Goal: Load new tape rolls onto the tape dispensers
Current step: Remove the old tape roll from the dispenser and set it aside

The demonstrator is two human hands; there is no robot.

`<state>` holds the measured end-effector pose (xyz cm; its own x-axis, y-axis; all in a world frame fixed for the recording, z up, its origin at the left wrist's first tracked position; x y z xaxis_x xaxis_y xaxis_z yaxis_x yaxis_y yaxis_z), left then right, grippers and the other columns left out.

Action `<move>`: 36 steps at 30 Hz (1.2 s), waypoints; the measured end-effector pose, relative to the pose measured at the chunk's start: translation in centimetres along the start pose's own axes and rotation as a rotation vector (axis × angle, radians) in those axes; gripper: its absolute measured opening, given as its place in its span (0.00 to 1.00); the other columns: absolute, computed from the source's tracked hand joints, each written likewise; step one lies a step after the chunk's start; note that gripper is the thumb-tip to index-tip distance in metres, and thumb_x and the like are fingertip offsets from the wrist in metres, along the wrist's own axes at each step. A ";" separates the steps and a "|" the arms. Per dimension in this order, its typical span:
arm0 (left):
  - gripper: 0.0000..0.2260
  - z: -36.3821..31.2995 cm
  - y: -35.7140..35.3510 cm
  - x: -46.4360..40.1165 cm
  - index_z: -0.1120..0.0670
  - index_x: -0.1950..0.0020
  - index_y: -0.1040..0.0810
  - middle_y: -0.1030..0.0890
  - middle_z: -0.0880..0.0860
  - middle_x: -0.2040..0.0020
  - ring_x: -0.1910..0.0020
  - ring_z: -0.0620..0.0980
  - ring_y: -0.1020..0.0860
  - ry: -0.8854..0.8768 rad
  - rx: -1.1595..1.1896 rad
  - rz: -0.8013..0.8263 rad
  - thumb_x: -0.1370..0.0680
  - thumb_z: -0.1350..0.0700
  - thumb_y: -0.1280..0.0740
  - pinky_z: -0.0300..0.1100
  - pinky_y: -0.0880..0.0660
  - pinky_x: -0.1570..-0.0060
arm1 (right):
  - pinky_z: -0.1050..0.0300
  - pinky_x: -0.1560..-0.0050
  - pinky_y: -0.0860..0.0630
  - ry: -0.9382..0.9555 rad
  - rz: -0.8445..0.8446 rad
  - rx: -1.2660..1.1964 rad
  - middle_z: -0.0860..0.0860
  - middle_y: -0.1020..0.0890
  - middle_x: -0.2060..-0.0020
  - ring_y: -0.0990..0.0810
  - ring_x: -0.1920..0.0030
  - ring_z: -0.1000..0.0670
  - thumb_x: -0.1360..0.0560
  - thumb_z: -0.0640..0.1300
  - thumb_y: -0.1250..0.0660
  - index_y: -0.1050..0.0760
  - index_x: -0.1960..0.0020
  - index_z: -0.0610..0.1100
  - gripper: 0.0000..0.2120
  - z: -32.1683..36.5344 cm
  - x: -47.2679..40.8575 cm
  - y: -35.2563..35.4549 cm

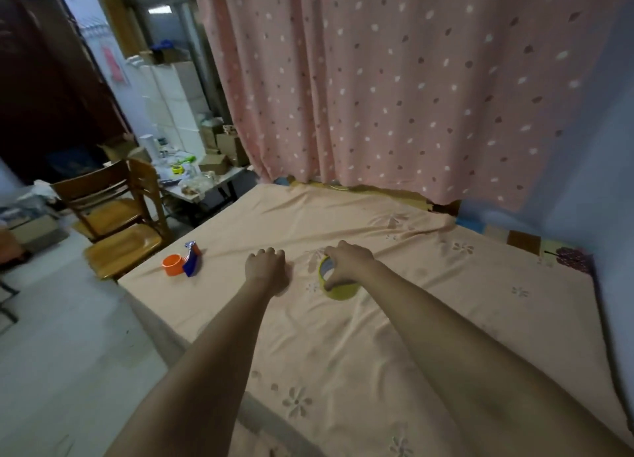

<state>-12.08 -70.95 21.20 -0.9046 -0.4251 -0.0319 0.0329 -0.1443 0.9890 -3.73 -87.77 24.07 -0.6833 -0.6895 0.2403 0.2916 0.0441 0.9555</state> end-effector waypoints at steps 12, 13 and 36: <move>0.16 28.8 -2.0 4.4 0.55 0.40 0.26 0.22 0.56 0.44 0.44 0.57 0.24 0.191 -0.024 0.027 0.27 0.56 0.36 0.47 0.28 0.50 | 0.51 0.47 0.24 0.133 -0.015 -0.026 0.46 0.26 0.38 0.24 0.40 0.42 0.37 0.60 0.29 0.30 0.33 0.49 0.35 28.1 -9.3 -1.6; 0.16 30.9 -2.3 4.9 0.55 0.40 0.25 0.22 0.56 0.44 0.44 0.57 0.24 0.216 -0.033 0.034 0.27 0.56 0.36 0.47 0.28 0.49 | 0.52 0.48 0.25 0.148 -0.019 -0.029 0.46 0.26 0.39 0.24 0.40 0.42 0.37 0.59 0.29 0.29 0.33 0.49 0.34 30.2 -10.0 -1.6; 0.11 62.2 -6.8 -8.8 0.57 0.46 0.25 0.21 0.58 0.46 0.47 0.59 0.22 0.497 -0.017 0.117 0.27 0.56 0.37 0.47 0.25 0.51 | 0.52 0.56 0.28 0.510 0.017 -0.022 0.47 0.25 0.46 0.23 0.44 0.41 0.35 0.62 0.30 0.29 0.38 0.48 0.31 57.7 -39.6 -0.5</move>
<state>-30.77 -10.61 23.77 -0.5831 -0.8124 0.0100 0.1327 -0.0831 0.9877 -15.44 -18.78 23.98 -0.2663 -0.9541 0.1369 0.3175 0.0472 0.9471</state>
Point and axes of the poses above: each hand's wrist, its own x-axis away from the middle knuckle, its own y-axis out of the back of the hand, z = x × y, the point moved 1 cm from there along -x, towards the middle knuckle
